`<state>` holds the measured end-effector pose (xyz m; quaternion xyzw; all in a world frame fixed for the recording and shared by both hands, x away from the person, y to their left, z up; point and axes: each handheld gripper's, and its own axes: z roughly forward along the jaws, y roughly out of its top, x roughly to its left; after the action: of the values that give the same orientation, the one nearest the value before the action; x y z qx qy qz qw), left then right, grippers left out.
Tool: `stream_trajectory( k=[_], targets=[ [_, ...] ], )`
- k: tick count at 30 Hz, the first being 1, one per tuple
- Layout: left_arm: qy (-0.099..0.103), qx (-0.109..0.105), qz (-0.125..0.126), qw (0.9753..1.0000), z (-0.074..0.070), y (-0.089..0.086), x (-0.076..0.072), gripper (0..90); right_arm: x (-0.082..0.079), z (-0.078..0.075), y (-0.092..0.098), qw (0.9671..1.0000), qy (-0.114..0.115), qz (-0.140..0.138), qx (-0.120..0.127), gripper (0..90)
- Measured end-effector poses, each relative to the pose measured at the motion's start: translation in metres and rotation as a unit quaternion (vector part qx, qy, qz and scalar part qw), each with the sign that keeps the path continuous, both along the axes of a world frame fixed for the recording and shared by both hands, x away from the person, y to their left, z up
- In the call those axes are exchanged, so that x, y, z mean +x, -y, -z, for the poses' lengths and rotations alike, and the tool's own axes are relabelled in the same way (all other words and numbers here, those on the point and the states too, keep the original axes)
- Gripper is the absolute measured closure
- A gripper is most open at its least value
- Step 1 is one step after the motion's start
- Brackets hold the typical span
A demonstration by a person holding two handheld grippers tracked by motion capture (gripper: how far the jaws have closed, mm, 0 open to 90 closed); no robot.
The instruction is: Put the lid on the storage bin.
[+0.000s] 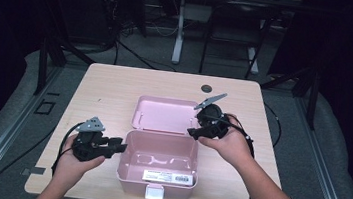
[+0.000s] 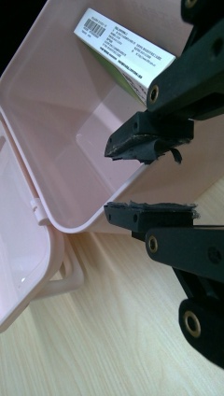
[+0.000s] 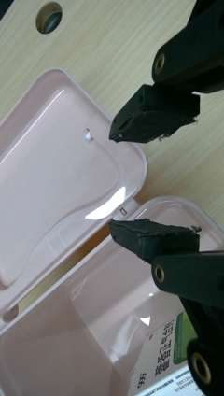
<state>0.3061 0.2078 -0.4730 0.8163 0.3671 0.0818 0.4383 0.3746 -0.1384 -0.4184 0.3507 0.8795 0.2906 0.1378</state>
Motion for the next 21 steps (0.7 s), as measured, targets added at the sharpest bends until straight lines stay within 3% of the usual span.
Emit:
stream_trajectory(
  k=[11,21],
  targets=[
    [0.004,0.004,0.000,1.0000,0.001,0.004,-0.002,70.7,0.009,0.007,0.009,0.9984,-0.017,0.034,0.041,46.8],
    [0.004,0.005,-0.001,1.0000,0.001,0.004,-0.002,70.8,0.024,0.017,0.016,0.9963,-0.023,0.070,0.045,44.0]
  ],
)
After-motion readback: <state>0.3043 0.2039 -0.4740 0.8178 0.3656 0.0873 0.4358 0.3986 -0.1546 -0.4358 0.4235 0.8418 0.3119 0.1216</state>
